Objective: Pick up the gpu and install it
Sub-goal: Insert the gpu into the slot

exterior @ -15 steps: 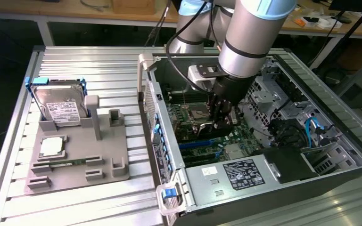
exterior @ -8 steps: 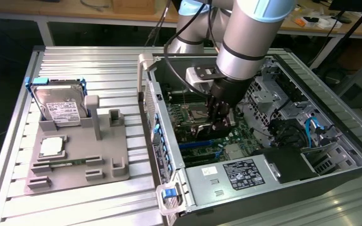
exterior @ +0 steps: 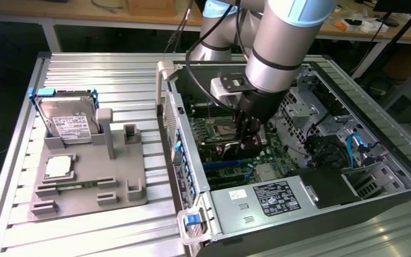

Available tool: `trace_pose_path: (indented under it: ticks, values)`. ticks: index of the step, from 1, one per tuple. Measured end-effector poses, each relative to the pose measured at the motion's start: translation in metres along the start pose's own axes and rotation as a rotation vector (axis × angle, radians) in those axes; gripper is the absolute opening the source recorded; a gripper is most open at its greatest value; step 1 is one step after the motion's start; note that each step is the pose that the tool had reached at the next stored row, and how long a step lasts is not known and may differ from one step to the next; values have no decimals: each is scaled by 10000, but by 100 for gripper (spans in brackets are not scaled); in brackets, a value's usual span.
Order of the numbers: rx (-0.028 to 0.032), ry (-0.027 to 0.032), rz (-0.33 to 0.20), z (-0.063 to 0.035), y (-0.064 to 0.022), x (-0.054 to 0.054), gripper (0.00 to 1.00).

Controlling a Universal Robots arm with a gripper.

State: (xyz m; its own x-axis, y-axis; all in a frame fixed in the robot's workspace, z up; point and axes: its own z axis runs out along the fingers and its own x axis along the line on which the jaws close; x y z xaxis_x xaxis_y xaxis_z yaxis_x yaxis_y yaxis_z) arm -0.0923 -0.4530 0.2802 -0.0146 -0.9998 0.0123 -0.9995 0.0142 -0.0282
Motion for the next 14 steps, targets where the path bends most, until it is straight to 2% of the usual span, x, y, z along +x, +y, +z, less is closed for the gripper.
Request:
trace_pose_path:
  ticks: [14]
  values:
    - [1,-2,1,9,96,15,27]
